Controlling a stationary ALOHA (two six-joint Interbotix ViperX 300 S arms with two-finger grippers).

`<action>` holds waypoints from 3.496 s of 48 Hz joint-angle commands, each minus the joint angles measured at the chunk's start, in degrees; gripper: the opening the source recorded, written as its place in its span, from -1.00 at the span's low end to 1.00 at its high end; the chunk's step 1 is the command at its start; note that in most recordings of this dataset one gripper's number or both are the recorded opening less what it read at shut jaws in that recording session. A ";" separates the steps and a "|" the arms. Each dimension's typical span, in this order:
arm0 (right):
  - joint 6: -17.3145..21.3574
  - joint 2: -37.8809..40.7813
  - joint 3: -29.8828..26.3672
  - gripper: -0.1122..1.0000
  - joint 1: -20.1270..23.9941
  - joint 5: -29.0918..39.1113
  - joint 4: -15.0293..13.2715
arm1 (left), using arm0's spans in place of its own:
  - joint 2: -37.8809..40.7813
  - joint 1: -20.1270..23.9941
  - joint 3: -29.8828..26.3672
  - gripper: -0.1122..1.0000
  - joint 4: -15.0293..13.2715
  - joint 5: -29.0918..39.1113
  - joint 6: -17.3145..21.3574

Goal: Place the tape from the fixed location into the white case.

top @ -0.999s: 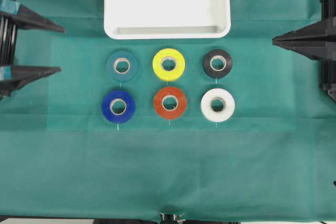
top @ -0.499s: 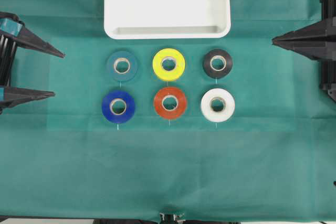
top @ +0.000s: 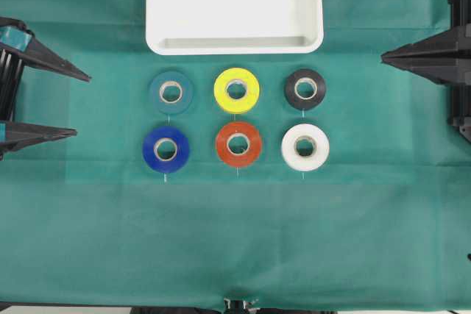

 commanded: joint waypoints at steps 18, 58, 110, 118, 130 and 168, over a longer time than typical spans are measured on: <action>0.00 0.44 -1.58 -0.79 -0.09 -0.26 0.09 | 8.17 -0.18 -5.27 0.98 -0.18 -2.11 0.35; 0.00 0.44 -1.58 -0.79 -0.09 -0.09 0.00 | 20.04 -0.18 -14.68 0.98 -0.09 -2.02 0.97; 0.09 0.35 -1.67 -0.79 -0.09 1.85 0.00 | 34.45 -0.53 -41.22 0.97 -0.18 59.33 -6.77; 0.09 0.44 -1.58 -0.79 -0.09 1.85 0.09 | 36.30 -1.14 -44.56 0.97 -0.18 65.30 -6.77; 0.09 0.44 -1.58 -0.79 -0.09 1.85 0.09 | 38.58 -1.49 -47.46 0.97 -0.18 68.91 -6.68; 0.09 0.53 -1.58 -0.79 -0.09 1.85 0.09 | 38.58 -1.67 -46.85 0.97 0.09 67.41 -6.68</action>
